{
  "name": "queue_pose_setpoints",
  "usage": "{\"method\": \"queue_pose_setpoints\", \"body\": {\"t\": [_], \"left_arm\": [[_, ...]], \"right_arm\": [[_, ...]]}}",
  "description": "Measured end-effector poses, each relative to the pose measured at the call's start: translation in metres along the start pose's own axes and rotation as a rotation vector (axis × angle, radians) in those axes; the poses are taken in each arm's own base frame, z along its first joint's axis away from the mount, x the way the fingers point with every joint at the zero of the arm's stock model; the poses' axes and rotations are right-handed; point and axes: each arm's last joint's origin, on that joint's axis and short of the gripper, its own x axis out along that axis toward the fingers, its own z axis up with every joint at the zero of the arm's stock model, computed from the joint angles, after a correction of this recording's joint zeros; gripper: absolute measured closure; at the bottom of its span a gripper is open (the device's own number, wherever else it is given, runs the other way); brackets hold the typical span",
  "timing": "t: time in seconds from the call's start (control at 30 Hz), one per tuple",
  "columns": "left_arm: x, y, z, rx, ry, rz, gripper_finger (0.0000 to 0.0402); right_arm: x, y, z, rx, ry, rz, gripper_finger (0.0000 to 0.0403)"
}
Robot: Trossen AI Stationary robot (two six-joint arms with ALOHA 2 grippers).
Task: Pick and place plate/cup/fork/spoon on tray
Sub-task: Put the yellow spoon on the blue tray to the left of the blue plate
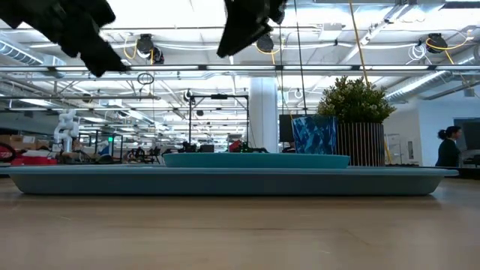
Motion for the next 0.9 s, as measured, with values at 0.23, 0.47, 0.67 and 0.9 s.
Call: {"method": "queue_pose_setpoints", "body": {"t": [0.23, 0.47, 0.67, 0.9], "left_arm": [[0.027, -0.002, 0.003, 0.02, 0.139, 0.051, 0.0259], [0.03, -0.009, 0.038, 0.109, 0.036, 0.09, 0.0259], [0.033, -0.004, 0.04, 0.123, 0.146, 0.14, 0.0259], [0.059, 0.006, 0.035, 0.175, 0.452, 0.167, 0.0259]], "right_arm": [[-0.003, -0.031, -0.018, -0.006, -0.031, -0.082, 0.0227], [-0.047, -0.077, -0.044, 0.087, -0.408, -0.025, 0.0227], [-0.073, -0.116, -0.091, 0.154, -0.702, 0.076, 0.0227], [-0.1, -0.163, -0.109, 0.231, -0.868, -0.073, 0.0227]]}}
